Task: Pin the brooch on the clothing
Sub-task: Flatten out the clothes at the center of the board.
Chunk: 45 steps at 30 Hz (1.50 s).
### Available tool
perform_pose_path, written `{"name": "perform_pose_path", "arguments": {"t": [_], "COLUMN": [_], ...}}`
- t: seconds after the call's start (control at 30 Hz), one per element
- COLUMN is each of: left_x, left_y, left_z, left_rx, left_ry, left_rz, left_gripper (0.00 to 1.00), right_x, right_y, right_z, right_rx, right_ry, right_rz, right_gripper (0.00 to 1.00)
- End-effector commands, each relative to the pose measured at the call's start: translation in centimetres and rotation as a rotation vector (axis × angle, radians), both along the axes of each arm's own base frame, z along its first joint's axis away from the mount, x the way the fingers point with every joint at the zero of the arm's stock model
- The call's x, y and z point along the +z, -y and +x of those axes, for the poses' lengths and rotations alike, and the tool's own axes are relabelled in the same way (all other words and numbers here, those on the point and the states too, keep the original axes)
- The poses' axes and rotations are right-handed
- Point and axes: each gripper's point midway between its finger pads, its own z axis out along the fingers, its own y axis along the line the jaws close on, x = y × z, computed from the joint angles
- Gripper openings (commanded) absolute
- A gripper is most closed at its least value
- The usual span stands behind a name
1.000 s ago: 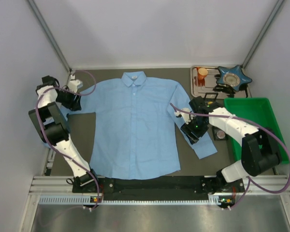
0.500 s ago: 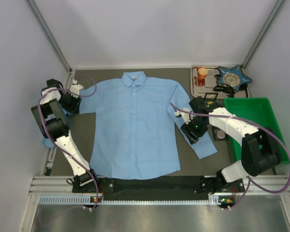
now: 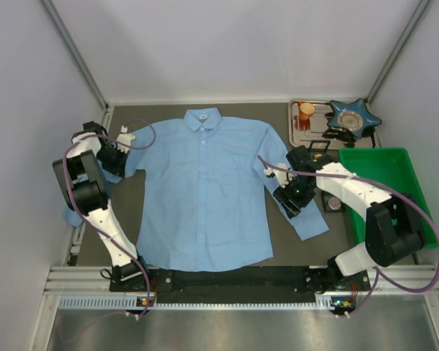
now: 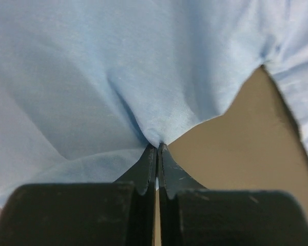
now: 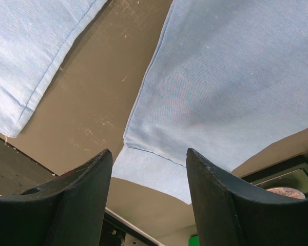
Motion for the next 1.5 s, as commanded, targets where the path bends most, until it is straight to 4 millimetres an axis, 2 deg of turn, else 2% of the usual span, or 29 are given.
{"name": "perform_pose_path", "arguments": {"t": [0.0,0.03,0.13,0.17,0.23,0.27,0.3,0.37,0.47,0.53,0.57,0.67,0.73,0.83,1.03,1.17,1.4,1.47], "left_x": [1.6,1.5,1.8,2.4,3.5,5.3,6.2,8.4,9.4,9.0,8.6,6.4,5.5,3.7,1.4,0.2,-1.1,-1.1], "left_y": [3.0,3.5,4.3,4.3,4.2,3.9,3.6,1.5,-1.8,-4.5,-5.1,-8.0,-9.2,-10.0,-11.3,-11.8,-12.1,-12.0], "left_z": [-2.9,-3.0,-3.0,-2.6,-3.1,-2.8,-3.3,-4.0,-6.8,-8.8,-9.7,-11.9,-13.1,-14.3,-14.4,-14.1,-13.7,-13.7], "left_rx": [0.101,0.107,0.153,0.158,0.162,0.159,0.145,0.141,0.135,0.163,0.137,0.119,0.113,0.086,0.062,0.058,0.081,0.084], "left_ry": [-0.091,-0.098,-0.113,-0.102,-0.107,-0.062,-0.059,-0.007,-0.020,-0.036,-0.043,-0.089,-0.112,-0.157,-0.161,-0.160,-0.152,-0.153], "left_rz": [-0.025,-0.033,-0.070,-0.079,-0.096,-0.096,-0.089,-0.051,0.019,0.056,0.071,0.133,0.152,0.149,0.202,0.224,0.233,0.229], "left_gripper": [0.00,0.00,0.09,0.28,0.41,0.51,0.54,0.58,0.62,0.66,0.68,0.71,0.73,0.77,0.73,0.63,0.39,0.27], "right_x": [1.3,1.3,1.4,1.4,1.6,1.7,1.8,2.0,2.2,2.3,2.3,2.5,2.7,3.0,3.0,3.1,3.1,3.3], "right_y": [-0.6,-0.6,-0.7,-0.7,-0.8,-0.9,-1.0,-1.2,-1.5,-1.7,-1.7,-1.8,-1.8,-1.7,-1.5,-1.4,-1.2,-1.1], "right_z": [1.5,1.5,1.5,1.6,1.7,1.7,1.8,1.9,1.9,1.9,1.8,1.9,2.0,2.1,2.0,2.0,1.7,1.7], "right_rx": [-0.018,-0.017,-0.018,-0.021,-0.025,-0.023,-0.024,-0.024,-0.027,-0.031,-0.031,-0.031,-0.033,-0.035,-0.043,-0.043,-0.041,-0.042], "right_ry": [0.057,0.057,0.057,0.058,0.062,0.063,0.066,0.066,0.063,0.061,0.062,0.069,0.074,0.084,0.080,0.080,0.077,0.087], "right_rz": [0.033,0.033,0.040,0.040,0.047,0.049,0.053,0.062,0.081,0.090,0.092,0.098,0.098,0.094,0.085,0.079,0.070,0.071], "right_gripper": [0.59,0.59,0.59,0.59,0.60,0.60,0.60,0.60,0.60,0.60,0.60,0.61,0.61,0.60,0.61,0.60,0.61,0.60]}}
